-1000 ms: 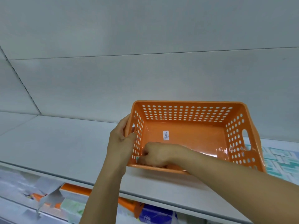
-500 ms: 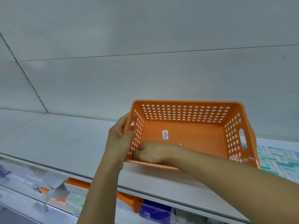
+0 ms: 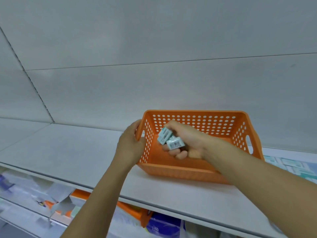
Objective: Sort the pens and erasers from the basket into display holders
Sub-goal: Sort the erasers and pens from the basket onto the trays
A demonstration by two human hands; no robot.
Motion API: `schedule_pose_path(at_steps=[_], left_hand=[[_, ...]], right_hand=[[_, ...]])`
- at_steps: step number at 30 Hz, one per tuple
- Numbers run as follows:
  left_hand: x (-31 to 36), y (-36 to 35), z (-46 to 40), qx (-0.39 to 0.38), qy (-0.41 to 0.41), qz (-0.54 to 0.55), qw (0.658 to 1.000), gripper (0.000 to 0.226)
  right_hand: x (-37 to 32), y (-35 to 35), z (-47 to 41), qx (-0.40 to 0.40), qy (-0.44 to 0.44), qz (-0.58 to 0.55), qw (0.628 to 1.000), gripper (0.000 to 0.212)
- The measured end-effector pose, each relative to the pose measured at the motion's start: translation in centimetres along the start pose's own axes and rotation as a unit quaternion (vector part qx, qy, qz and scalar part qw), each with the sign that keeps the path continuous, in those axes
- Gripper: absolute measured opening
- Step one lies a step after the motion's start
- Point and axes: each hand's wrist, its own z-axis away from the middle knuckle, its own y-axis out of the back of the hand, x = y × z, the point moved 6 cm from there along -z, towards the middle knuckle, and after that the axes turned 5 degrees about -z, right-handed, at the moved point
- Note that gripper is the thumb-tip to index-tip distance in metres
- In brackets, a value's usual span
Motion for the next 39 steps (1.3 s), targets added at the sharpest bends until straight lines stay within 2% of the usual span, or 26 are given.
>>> schedule_pose_path(at_steps=[2,4,7,9,13,16,21,25,29,35,39], left_hand=[[1.0,0.6,0.3,0.062,-0.032,-0.066,0.995,0.048],[4.0,0.6,1.9,0.081,-0.100,-0.032,0.991,0.043],[8.9,-1.4,5.2,-0.023,-0.172,0.122,0.977,0.038],[11.8,-3.4,6.9,-0.076,-0.211,0.162,0.961,0.042],[16.3,-7.2,8.6,-0.032,-0.269,0.140,0.952,0.052],[20.2,-10.2,10.2,-0.028,-0.317,0.118,0.941,0.044],[26.1,-16.5,14.3,-0.150,-0.362,0.134,0.910,0.025],[28.9,-21.2,17.8,-0.225,-0.438,0.098,0.865,0.015],[29.7,-24.3,20.1,-0.243,-0.433,0.089,0.863,0.015],[28.4,-29.1,22.5,-0.301,-0.317,0.085,0.895,0.014],[29.1,-31.7,22.9,-0.248,-0.305,0.041,0.919,0.020]], right_hand=[[-0.7,0.9,1.6,-0.009,0.007,-0.074,0.997,0.044],[-1.3,2.3,3.1,-0.012,0.018,-0.118,0.993,0.045],[-1.8,4.5,6.0,-0.002,0.047,-0.139,0.989,0.040],[-2.1,6.0,8.2,0.019,0.076,-0.148,0.986,0.037],[-1.4,9.3,13.1,0.081,0.114,-0.174,0.975,0.037],[-0.3,12.8,17.2,0.134,0.140,-0.192,0.962,0.041],[2.2,18.8,24.2,0.210,0.162,-0.218,0.939,0.053],[5.2,22.6,28.6,0.271,0.136,-0.216,0.928,0.049],[7.8,25.4,32.1,0.332,0.125,-0.179,0.918,0.048],[10.5,29.5,36.5,0.454,0.123,-0.115,0.875,0.041],[11.1,30.5,37.6,0.507,0.091,0.017,0.857,0.037]])
